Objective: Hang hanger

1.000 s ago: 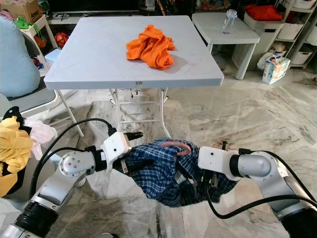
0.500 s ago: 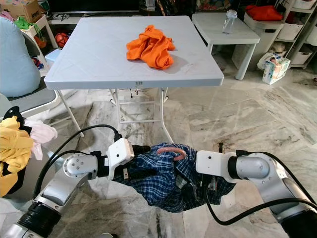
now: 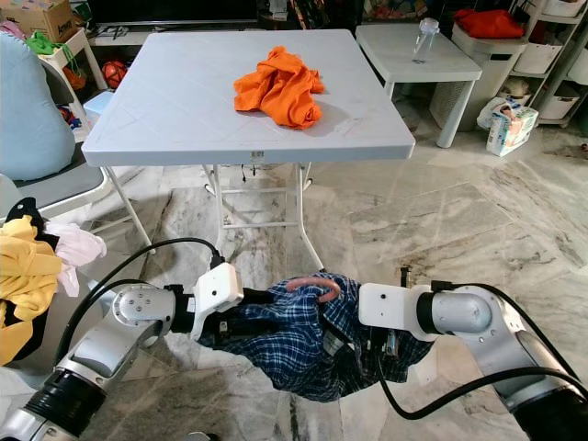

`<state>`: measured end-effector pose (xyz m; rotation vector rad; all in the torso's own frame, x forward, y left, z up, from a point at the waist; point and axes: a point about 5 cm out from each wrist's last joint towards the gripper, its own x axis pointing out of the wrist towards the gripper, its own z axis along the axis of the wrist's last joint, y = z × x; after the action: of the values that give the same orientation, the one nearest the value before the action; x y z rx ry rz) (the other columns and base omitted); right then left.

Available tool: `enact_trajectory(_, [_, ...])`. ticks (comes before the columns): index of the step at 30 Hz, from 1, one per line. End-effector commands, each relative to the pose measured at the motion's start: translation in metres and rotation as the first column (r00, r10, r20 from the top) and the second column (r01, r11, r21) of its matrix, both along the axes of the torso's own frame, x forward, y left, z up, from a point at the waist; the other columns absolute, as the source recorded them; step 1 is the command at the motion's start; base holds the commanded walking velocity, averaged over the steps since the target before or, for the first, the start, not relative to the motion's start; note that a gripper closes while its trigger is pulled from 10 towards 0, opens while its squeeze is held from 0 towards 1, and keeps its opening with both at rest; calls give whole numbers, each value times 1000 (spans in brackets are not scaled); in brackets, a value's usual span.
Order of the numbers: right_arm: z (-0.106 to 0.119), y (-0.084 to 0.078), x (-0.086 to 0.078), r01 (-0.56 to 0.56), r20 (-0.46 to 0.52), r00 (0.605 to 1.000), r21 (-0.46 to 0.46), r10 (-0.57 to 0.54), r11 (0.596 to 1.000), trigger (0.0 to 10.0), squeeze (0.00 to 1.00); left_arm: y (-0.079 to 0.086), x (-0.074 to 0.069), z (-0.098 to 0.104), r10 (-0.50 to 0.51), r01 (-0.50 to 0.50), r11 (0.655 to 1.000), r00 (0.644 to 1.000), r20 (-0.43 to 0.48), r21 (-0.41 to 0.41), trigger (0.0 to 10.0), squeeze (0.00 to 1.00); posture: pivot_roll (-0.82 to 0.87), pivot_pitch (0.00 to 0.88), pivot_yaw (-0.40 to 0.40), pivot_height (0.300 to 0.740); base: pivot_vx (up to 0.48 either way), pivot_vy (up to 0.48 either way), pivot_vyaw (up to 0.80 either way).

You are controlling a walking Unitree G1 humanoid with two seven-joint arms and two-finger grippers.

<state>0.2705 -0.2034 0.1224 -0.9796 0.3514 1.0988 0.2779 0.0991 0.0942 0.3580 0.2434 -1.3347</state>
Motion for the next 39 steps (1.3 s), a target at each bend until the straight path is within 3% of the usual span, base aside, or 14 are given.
enact_trajectory(1, [9,2,5,-10,49,999,20,9,1000,10000,0,4,3,0,-1,2,1000,1000,-13,27,0,0,23,57,-12,740,0,0,0])
enact_trajectory(14, [12,4,14,-3,90,996,24,0,1000,10000,0,10,7,-3,27,-26,999,999,-24,30,0,0,27,50,-21,740,0,0,0])
enact_trajectory(23, [11,9,19,2,108,994,31,-5,1000,10000,24,16,11,-4,122,-122,992,992,2,-25,0,0,23,50,-17,740,0,0,0])
enact_trajectory(25, [11,10,20,0,112,994,34,-4,999,10000,1000,17,10,-5,140,-139,990,990,4,-31,0,0,23,50,-17,740,0,0,0])
enact_trajectory(33, [16,4,44,61,254,966,-45,-48,997,10000,1000,26,6,-13,221,-221,974,975,-5,-48,0,0,36,49,-22,740,0,0,0])
enact_trajectory(35, [22,-3,58,138,323,939,-51,-115,989,10000,1000,29,6,-15,268,-268,962,963,-12,-57,0,0,40,49,-26,740,0,0,0])
enact_trajectory(39, [27,-12,68,204,392,906,-80,-158,976,10000,1000,34,10,-16,333,-333,941,943,-8,-66,0,0,42,49,-26,740,0,0,0])
